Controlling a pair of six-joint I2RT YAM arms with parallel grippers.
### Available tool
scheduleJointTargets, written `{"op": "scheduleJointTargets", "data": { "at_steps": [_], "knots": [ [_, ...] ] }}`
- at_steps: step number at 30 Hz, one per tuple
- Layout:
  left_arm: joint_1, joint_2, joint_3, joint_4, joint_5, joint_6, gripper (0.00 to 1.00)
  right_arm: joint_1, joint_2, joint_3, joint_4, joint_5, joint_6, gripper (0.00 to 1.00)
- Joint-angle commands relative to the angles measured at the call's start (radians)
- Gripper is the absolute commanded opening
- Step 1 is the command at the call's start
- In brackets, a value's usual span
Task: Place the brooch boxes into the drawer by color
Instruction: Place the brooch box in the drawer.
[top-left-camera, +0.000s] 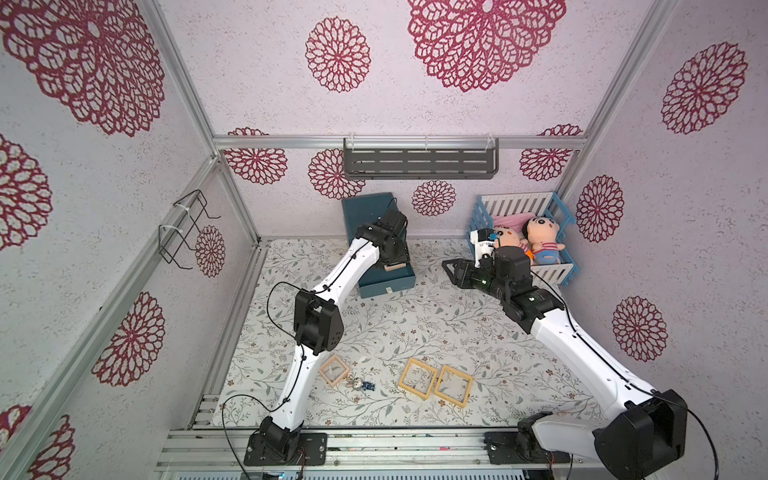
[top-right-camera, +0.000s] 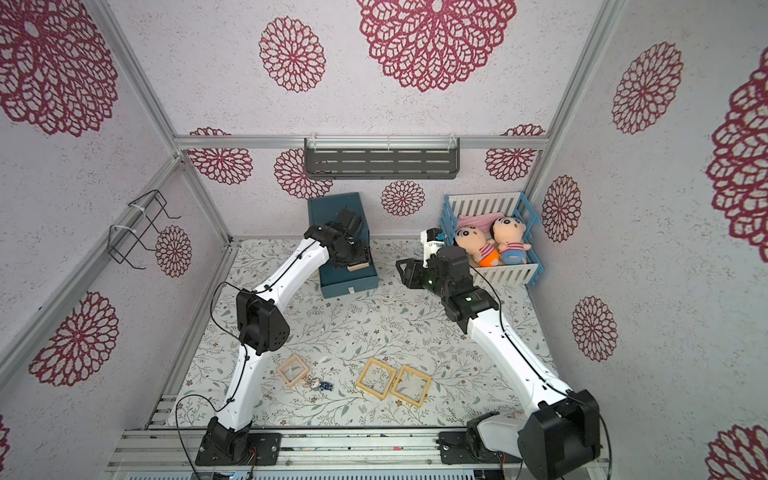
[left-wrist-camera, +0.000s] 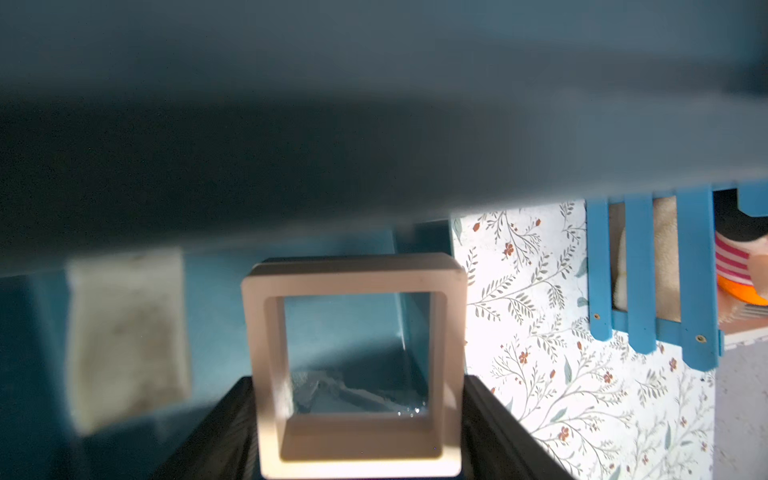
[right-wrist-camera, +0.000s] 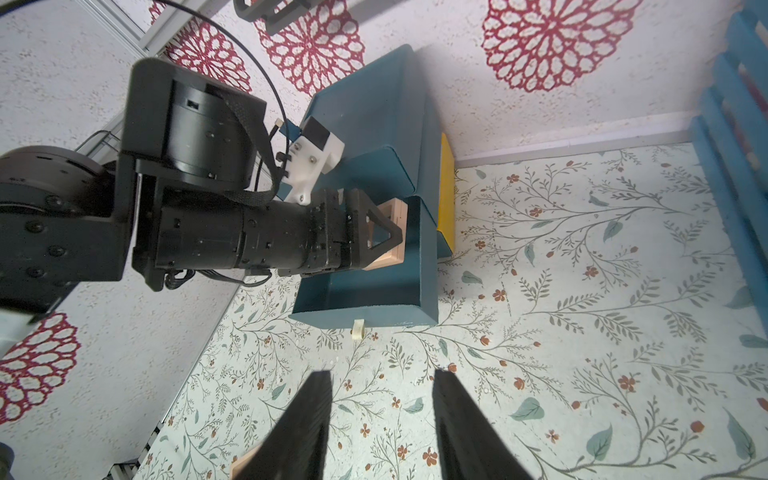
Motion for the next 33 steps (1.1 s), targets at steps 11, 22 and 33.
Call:
{"op": "scheduleJointTargets", "data": {
  "at_steps": [11, 22, 33],
  "knots": [
    [-0.071, -0.122, -0.094, -0.007, -0.14, -0.151, 0.45, 0.002, -0.028, -0.028, 0.036, -0.008, 0.012, 0.46],
    [-0.057, -0.036, -0.044, -0.051, -0.138, -0.123, 0.47, 0.001, -0.057, -0.048, 0.038, -0.014, 0.017, 0.46],
    [-0.056, 0.016, -0.032, -0.067, -0.11, -0.099, 0.51, 0.001, -0.057, -0.061, 0.05, -0.03, 0.017, 0.46]
  ]
}}
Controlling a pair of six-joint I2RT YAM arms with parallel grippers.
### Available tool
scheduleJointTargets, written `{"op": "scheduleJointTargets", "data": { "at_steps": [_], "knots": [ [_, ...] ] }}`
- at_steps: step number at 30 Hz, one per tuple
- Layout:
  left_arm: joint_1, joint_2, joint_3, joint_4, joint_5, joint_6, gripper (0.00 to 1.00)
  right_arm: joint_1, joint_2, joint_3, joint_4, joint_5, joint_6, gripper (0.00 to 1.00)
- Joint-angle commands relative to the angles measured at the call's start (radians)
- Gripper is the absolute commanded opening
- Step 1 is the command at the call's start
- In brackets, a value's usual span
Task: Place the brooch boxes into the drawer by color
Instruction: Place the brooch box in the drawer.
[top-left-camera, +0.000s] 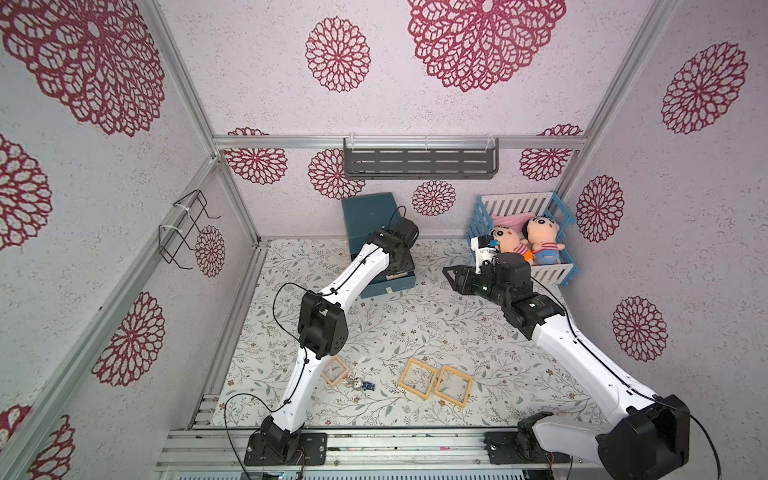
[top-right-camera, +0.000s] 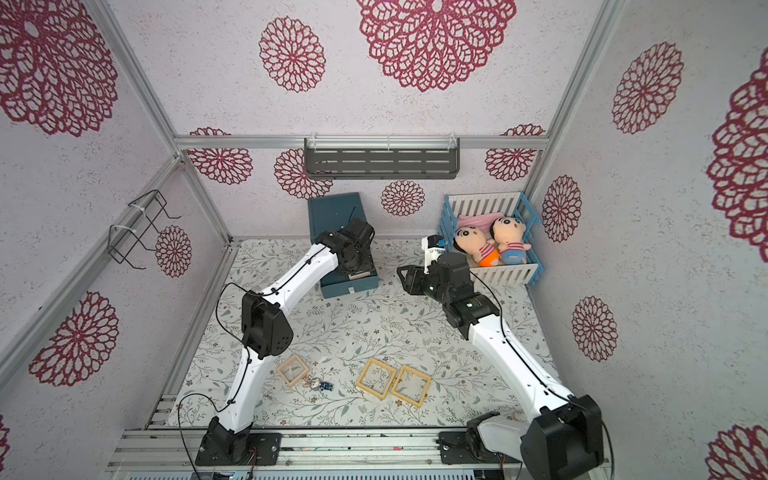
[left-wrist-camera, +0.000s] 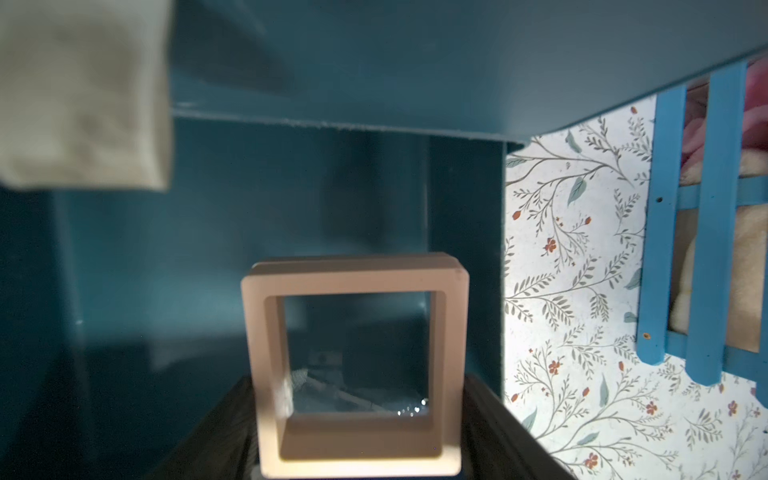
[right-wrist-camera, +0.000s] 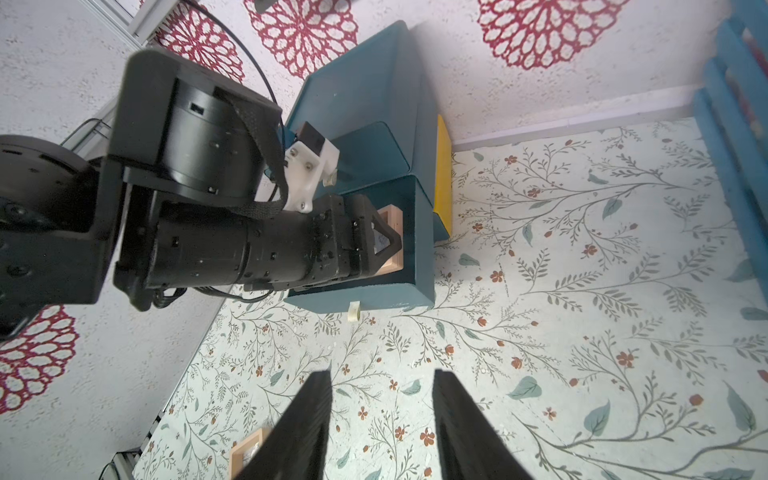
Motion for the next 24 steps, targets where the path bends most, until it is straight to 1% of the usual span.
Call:
{"op": "scheduleJointTargets", "data": {
  "at_steps": [1, 5, 7, 9, 12, 17, 18, 19, 20, 24],
  "knots": [
    [0.004, 0.026, 0.013, -0.015, 0.003, 0.018, 0.51, 0.001, -0.022, 0.006, 0.044, -0.02, 0.01, 0.46],
    [0.006, 0.054, 0.033, -0.006, 0.028, 0.032, 0.54, 0.001, -0.021, 0.003, 0.045, -0.023, 0.01, 0.46],
    [0.009, 0.082, 0.073, -0.028, 0.036, 0.043, 0.56, 0.002, -0.021, 0.001, 0.045, -0.025, 0.01, 0.46],
    [0.011, 0.103, 0.098, -0.043, 0.042, 0.057, 0.59, 0.001, -0.02, 0.001, 0.046, -0.028, 0.01, 0.46],
    [0.017, 0.111, 0.094, -0.046, 0.055, 0.064, 0.64, 0.002, -0.018, 0.001, 0.045, -0.031, 0.01, 0.46],
    [0.024, 0.104, 0.09, -0.056, 0.048, 0.064, 0.81, 0.002, -0.011, -0.003, 0.053, -0.046, 0.01, 0.47],
    [0.025, 0.098, 0.091, -0.054, 0.043, 0.064, 0.86, 0.001, -0.01, -0.003, 0.056, -0.051, 0.013, 0.47],
    [0.025, 0.092, 0.091, -0.052, 0.041, 0.064, 1.0, 0.002, -0.008, -0.005, 0.057, -0.056, 0.014, 0.47],
    [0.026, 0.085, 0.091, -0.05, 0.039, 0.064, 0.97, 0.001, -0.007, -0.006, 0.061, -0.06, 0.015, 0.47],
    [0.026, 0.06, 0.091, -0.046, 0.038, 0.056, 0.97, 0.001, -0.008, -0.01, 0.064, -0.066, 0.019, 0.48]
  ]
}}
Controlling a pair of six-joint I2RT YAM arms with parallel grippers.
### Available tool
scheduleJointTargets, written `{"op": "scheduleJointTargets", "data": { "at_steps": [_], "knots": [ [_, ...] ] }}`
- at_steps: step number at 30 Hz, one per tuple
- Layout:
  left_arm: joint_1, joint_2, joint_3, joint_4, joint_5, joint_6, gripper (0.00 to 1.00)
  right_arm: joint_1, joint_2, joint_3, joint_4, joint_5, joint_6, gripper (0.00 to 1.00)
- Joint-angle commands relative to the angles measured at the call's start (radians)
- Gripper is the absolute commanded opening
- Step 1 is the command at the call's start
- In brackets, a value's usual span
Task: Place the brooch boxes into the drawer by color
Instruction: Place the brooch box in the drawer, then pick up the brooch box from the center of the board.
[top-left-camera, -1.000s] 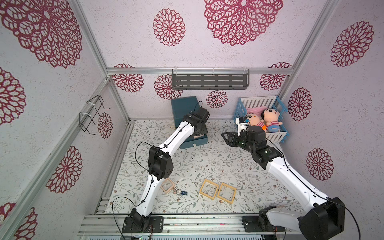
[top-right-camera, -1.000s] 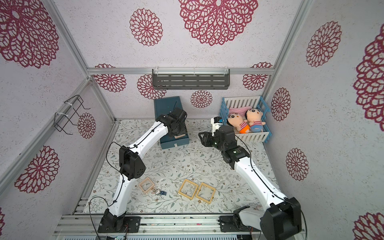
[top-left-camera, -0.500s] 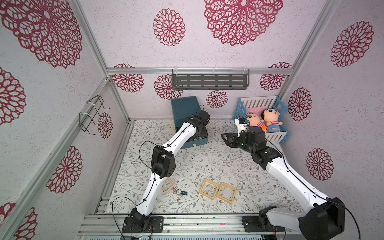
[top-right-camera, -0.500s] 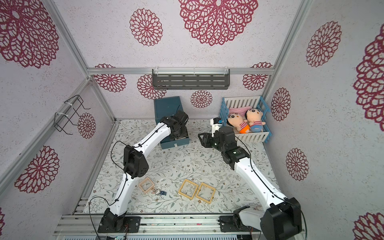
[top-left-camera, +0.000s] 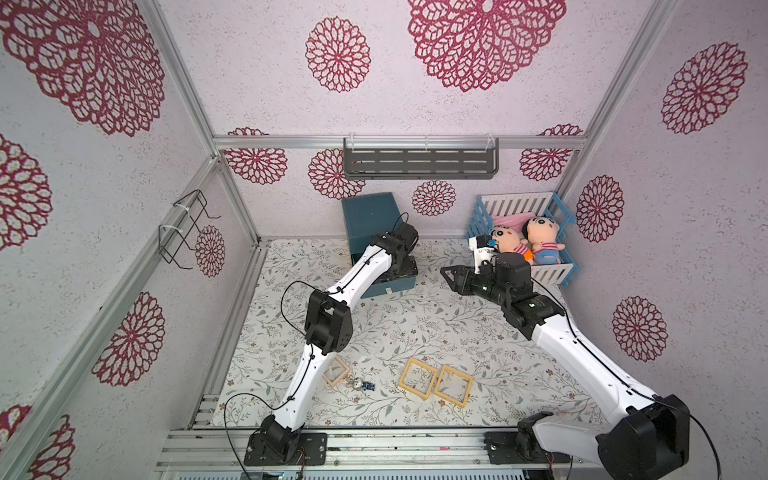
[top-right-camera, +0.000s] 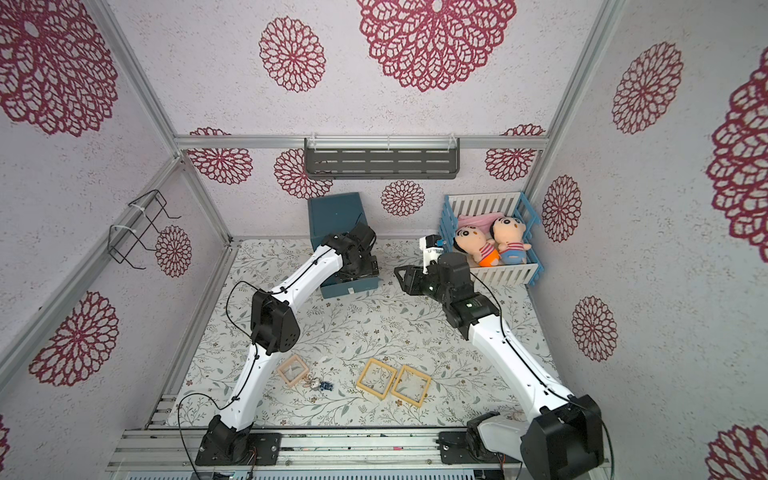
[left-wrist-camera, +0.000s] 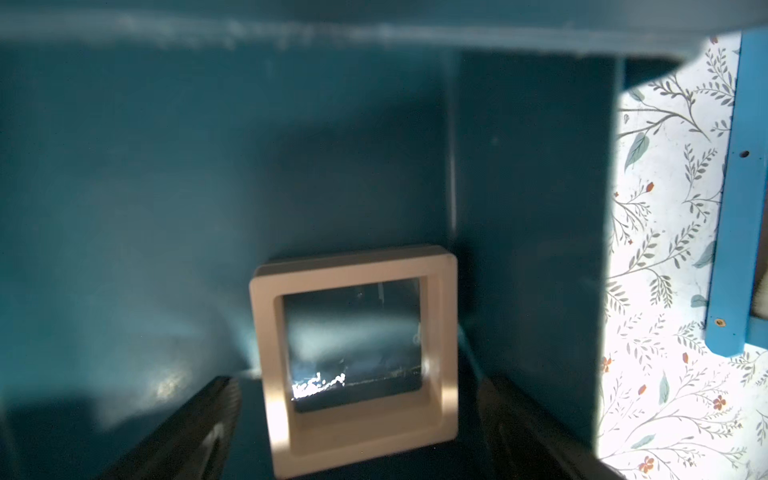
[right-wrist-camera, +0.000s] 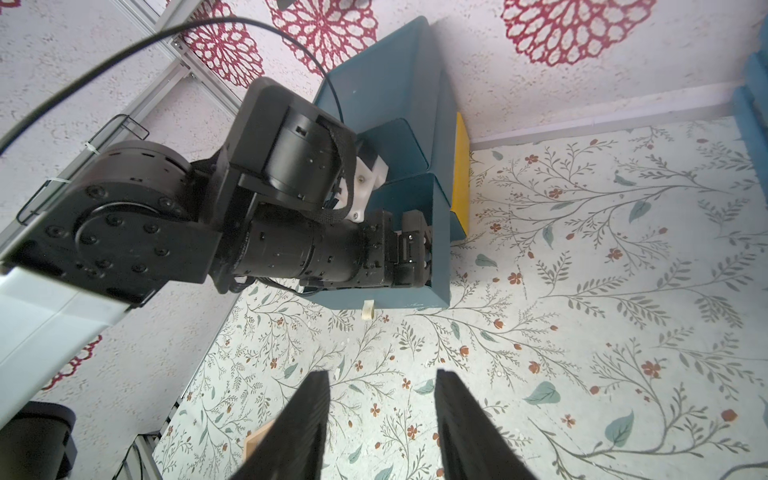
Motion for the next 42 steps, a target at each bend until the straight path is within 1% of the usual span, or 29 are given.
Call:
{"op": "scheduleJointTargets", "data": {
  "at_steps": [1, 9, 15, 17, 19, 21, 23, 25, 28, 37, 39, 42],
  "knots": [
    [0.011, -0.047, 0.015, -0.008, -0.009, -0.006, 0.97, 0.001, -0.008, -0.009, 0.042, -0.023, 0.016, 0.48],
    [0.004, -0.117, 0.014, 0.005, -0.027, -0.03, 0.97, 0.002, -0.013, -0.012, 0.045, -0.029, 0.016, 0.48],
    [0.003, -0.175, 0.007, -0.044, -0.09, -0.078, 0.97, 0.002, -0.04, -0.031, 0.074, -0.068, 0.014, 0.48],
    [0.0, -0.205, -0.01, -0.056, -0.112, -0.099, 0.97, 0.002, -0.05, -0.042, 0.084, -0.093, 0.013, 0.48],
    [-0.004, -0.258, -0.062, -0.059, -0.135, -0.13, 0.97, 0.001, -0.061, -0.052, 0.085, -0.125, 0.004, 0.48],
    [-0.008, -0.334, -0.161, -0.045, -0.15, -0.172, 0.97, 0.01, -0.078, -0.059, 0.07, -0.138, -0.014, 0.48],
    [-0.011, -0.425, -0.3, -0.008, -0.157, -0.214, 0.97, 0.026, -0.091, -0.062, 0.049, -0.153, -0.044, 0.49],
    [-0.013, -0.547, -0.453, 0.028, -0.158, -0.262, 0.97, 0.049, -0.108, -0.075, 0.033, -0.169, -0.064, 0.5],
    [-0.026, -0.681, -0.632, 0.046, -0.167, -0.315, 0.97, 0.094, -0.154, -0.127, 0.058, -0.197, -0.066, 0.5],
    [-0.089, -0.963, -1.059, 0.038, -0.147, -0.435, 0.97, 0.243, -0.257, -0.289, 0.109, -0.193, -0.044, 0.51],
    [-0.107, -1.023, -1.159, 0.065, -0.128, -0.468, 0.97, 0.27, -0.267, -0.314, 0.113, -0.187, -0.04, 0.51],
    [-0.147, -1.098, -1.278, 0.063, -0.132, -0.531, 0.97, 0.305, -0.266, -0.341, 0.112, -0.169, -0.036, 0.52]
  ]
}}
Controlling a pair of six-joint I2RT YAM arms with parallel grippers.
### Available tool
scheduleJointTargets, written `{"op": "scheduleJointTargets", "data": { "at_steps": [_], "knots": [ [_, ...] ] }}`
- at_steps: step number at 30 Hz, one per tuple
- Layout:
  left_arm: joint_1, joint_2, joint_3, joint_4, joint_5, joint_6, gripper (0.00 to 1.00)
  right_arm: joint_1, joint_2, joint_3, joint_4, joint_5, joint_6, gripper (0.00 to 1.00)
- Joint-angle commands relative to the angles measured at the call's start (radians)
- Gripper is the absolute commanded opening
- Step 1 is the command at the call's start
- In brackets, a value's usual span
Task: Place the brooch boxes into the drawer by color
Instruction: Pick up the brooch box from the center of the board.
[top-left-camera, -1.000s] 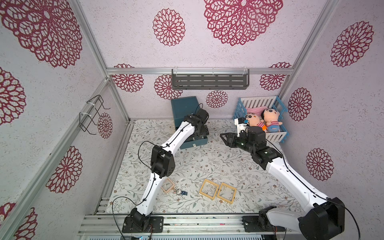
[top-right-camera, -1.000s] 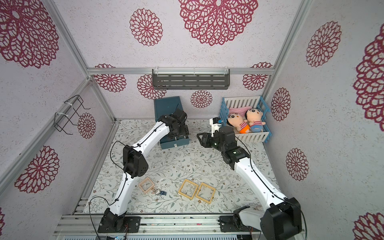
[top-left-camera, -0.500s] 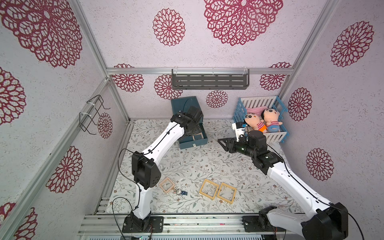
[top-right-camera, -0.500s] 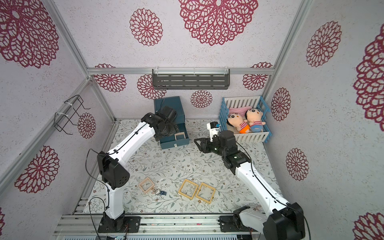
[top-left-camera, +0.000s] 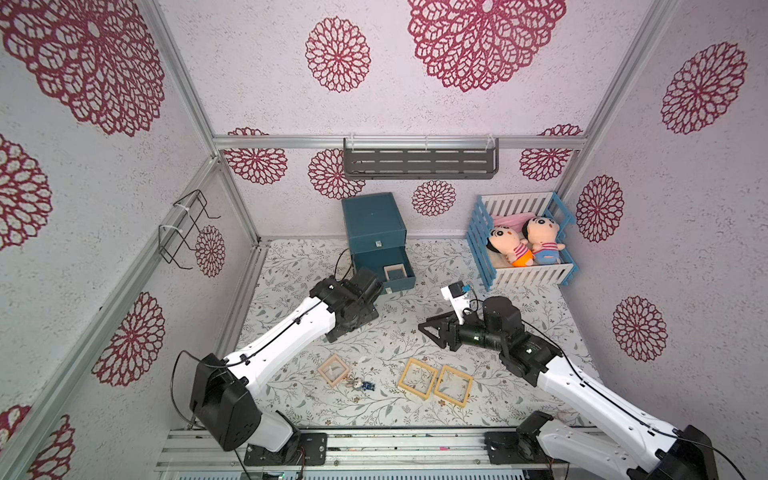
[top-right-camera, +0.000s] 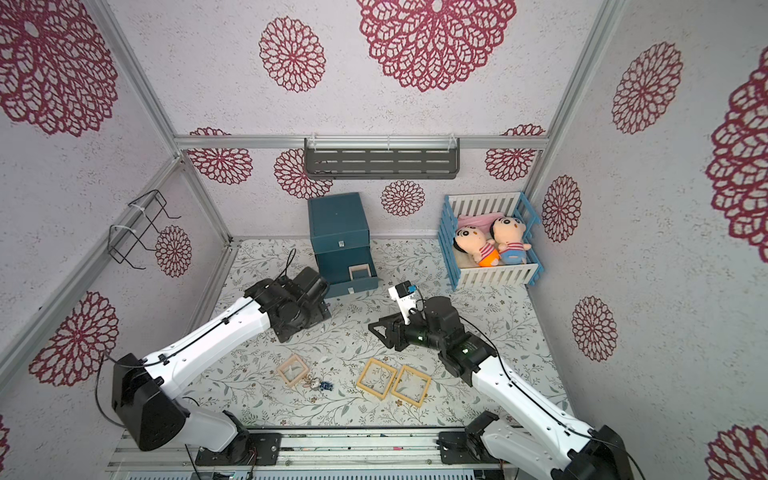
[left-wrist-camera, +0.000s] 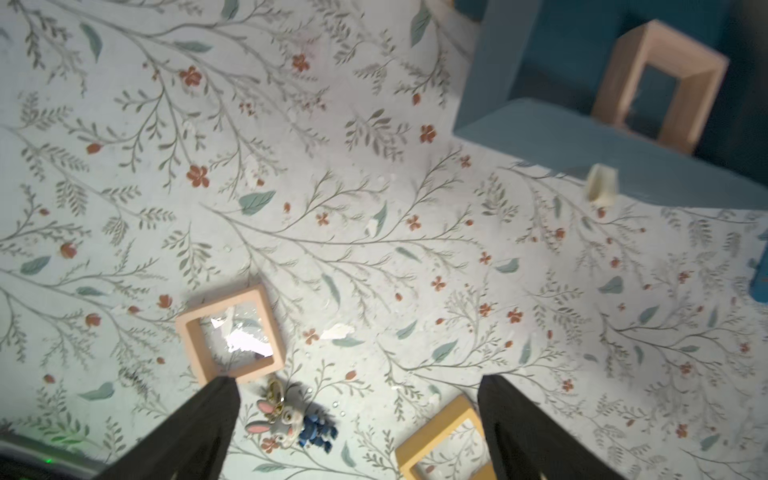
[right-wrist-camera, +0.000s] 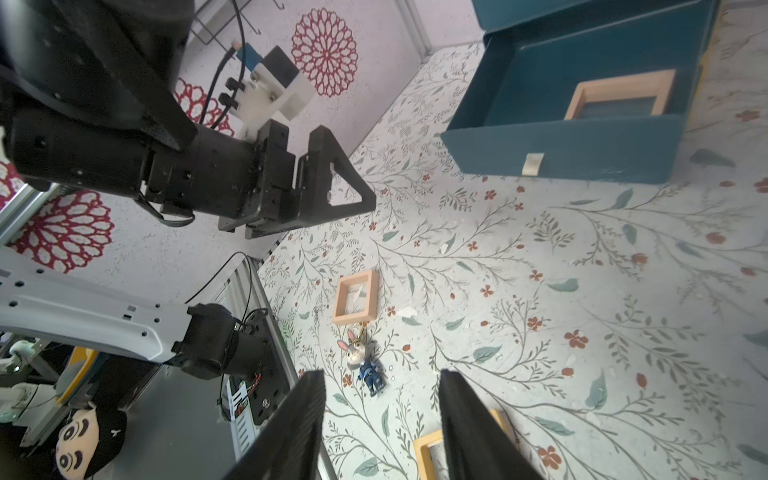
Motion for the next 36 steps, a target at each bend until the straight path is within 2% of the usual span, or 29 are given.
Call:
{"op": "scheduleJointTargets", "data": {
  "at_steps": [1, 6, 12, 31, 36],
  "knots": [
    [-0.049, -0.079, -0.096, 0.009, -0.001, -0.097, 0.97, 0.034, -0.02, -0.01, 0.044, 0.013, 0.0, 0.53],
    [-0.105, -0.132, -0.21, -0.028, -0.003, -0.207, 0.97, 0.073, 0.012, -0.017, 0.061, 0.013, -0.01, 0.55],
    [-0.139, -0.161, -0.319, 0.049, -0.006, -0.3, 0.97, 0.113, 0.036, -0.021, 0.079, -0.01, -0.041, 0.56],
    [-0.143, -0.248, -0.601, 0.314, -0.01, -0.369, 0.97, 0.131, 0.044, -0.028, 0.065, -0.031, -0.05, 0.56],
    [-0.143, -0.227, -0.605, 0.293, -0.008, -0.365, 0.97, 0.131, 0.053, -0.015, 0.065, -0.031, -0.049, 0.56]
  ]
}}
